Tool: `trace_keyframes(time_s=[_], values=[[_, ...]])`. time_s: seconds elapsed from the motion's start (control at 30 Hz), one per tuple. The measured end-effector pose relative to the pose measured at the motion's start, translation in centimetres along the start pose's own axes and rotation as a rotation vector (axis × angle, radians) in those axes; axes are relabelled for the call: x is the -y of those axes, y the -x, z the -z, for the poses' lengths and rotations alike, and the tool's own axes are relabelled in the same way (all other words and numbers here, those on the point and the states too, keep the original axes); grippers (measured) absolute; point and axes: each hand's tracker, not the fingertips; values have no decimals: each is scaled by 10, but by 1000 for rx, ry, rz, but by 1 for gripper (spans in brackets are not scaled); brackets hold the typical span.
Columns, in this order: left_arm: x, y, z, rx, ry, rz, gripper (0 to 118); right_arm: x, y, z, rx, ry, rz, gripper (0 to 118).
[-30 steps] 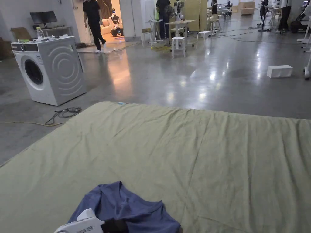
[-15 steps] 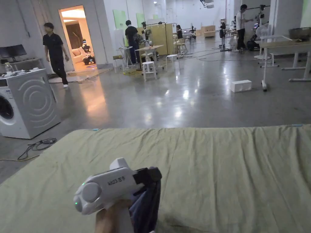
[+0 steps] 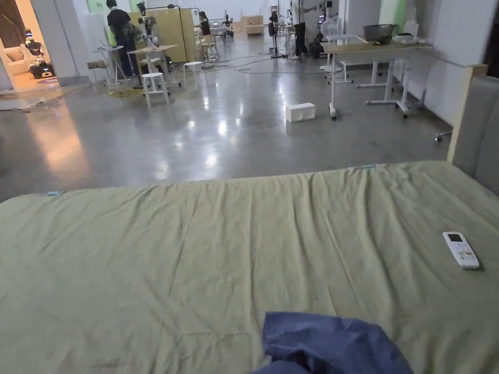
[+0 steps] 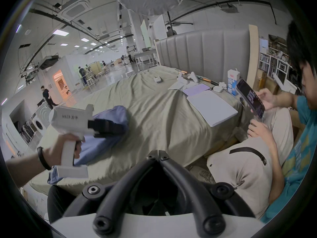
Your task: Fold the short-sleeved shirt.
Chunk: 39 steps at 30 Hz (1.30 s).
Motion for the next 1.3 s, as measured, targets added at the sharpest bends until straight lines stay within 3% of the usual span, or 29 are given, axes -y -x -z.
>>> trace_keyframes(time_s=[0.07, 0.1, 0.17, 0.2, 0.37, 0.5, 0.6, 0.73, 0.83, 0.9, 0.93, 1.03, 1.17, 1.3], values=[[15, -11, 7, -15, 32, 82, 7, 5, 2, 2, 32, 25, -30, 0], [20, -13, 6, -60, 22, 127, 18, 7, 7, 4, 31, 38, -69, 0], [26, -5, -6, -34, 48, 112, 64, 8, 14, 7, 0, 43, -77, 0], [28, -1, -17, -12, 47, 93, 74, 7, 18, 9, -36, 40, -73, 0], [33, 17, -136, -86, -161, 109, 75, -7, 50, 24, -193, -13, -102, 0], [38, 10, -272, -432, -454, 258, 75, -47, 94, 42, -316, -98, -208, 0], [53, -7, -368, -637, -677, 246, 75, -76, 130, 37, -390, -227, -257, 0], [91, -47, -448, -868, -834, 241, 75, -99, 162, 23, -476, -330, -315, 0], [122, -69, -463, -1079, -907, 303, 69, -111, 176, 10, -493, -386, -342, 0], [135, -75, -467, -1180, -928, 303, 44, -114, 179, 1, -506, -403, -330, 0], [138, -74, -464, -1170, -899, 308, 16, -116, 179, -4, -514, -410, -320, 0], [152, -68, -448, -1220, -742, 285, 1, -115, 177, -23, -498, -396, -312, 0], [175, -65, -442, -1133, -778, 218, 0, -102, 169, -47, -480, -456, -400, 0], [177, -66, -447, -1120, -806, 206, 0, -97, 166, -39, -482, -451, -395, 0]])
